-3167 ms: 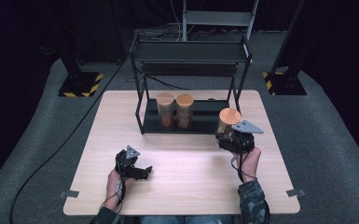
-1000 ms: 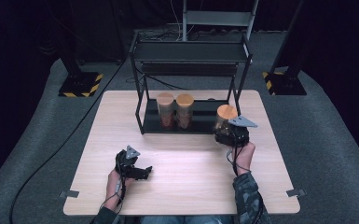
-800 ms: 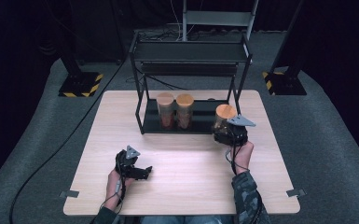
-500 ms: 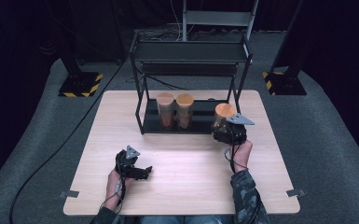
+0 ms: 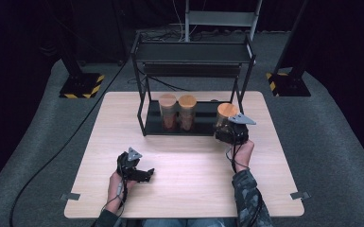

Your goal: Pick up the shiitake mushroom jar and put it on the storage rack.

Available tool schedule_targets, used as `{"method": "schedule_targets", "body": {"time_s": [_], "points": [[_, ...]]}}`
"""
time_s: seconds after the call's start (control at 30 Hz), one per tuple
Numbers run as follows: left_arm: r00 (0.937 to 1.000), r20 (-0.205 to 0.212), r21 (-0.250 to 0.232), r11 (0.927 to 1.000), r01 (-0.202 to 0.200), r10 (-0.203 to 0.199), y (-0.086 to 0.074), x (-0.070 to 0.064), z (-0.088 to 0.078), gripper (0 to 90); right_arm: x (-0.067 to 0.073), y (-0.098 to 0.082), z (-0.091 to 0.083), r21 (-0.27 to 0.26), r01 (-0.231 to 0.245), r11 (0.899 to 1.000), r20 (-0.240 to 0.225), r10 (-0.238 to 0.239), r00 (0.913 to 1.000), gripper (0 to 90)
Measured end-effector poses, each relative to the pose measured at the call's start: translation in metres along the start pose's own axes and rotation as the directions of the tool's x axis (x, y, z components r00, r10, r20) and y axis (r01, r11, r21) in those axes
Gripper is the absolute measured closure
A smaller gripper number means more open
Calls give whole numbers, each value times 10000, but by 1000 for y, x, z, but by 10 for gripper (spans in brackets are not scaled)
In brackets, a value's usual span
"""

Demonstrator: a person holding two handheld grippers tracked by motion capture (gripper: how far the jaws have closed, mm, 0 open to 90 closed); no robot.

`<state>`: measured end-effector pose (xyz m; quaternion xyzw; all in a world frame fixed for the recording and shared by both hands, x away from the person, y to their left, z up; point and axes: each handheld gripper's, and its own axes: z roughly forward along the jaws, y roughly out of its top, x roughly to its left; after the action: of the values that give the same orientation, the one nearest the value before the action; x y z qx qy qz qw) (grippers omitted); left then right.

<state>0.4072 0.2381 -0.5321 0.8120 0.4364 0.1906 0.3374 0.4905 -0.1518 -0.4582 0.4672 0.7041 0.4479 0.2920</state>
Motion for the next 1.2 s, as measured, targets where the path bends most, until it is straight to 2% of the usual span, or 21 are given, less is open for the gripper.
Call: {"method": "schedule_targets", "body": {"time_s": [0.8, 1.2], "points": [[10000, 0, 3, 10000, -3, 3, 0, 0, 0, 1, 1, 6, 15, -116, -56, 9999, 349, 60, 9994, 248], [10000, 0, 2, 10000, -2, 2, 0, 0, 0, 1, 6, 12, 23, -155, 157, 9998, 416, -151, 9990, 248]]}}
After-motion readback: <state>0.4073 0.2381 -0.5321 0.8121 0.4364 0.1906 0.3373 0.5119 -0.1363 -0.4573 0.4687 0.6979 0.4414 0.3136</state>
